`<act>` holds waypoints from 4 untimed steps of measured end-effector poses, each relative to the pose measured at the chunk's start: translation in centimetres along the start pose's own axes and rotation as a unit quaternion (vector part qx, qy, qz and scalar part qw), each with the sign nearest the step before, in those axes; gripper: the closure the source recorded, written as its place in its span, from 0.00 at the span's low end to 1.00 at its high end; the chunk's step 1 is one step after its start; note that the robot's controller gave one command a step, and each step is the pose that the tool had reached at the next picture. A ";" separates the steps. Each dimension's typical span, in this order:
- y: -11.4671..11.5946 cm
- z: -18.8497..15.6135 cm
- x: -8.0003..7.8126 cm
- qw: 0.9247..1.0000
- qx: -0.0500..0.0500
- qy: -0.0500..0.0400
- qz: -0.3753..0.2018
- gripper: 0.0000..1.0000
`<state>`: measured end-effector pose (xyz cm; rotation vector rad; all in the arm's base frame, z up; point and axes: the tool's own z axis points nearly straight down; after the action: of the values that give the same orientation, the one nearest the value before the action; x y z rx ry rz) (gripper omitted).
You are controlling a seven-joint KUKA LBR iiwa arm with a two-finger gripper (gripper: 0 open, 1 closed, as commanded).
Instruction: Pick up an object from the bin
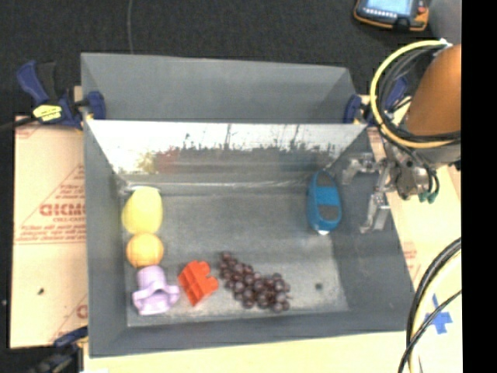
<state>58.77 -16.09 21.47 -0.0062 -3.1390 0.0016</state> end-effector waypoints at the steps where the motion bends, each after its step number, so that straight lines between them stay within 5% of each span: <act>1: 0.1 -0.5 -0.1 1.000 0.001 -0.003 -0.002 0.00; 2: 2.3 10.7 -1.4 0.991 0.000 -0.007 0.132 0.00; 3: 2.3 10.8 -1.5 0.986 0.001 -0.010 0.165 0.00; 4: 8.3 11.3 -4.1 0.984 0.006 -0.016 -0.178 0.00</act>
Offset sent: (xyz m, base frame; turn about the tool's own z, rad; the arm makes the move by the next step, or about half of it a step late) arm 0.0141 0.0307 -0.1447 0.3414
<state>62.92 -7.85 10.18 0.5592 -3.1217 0.0206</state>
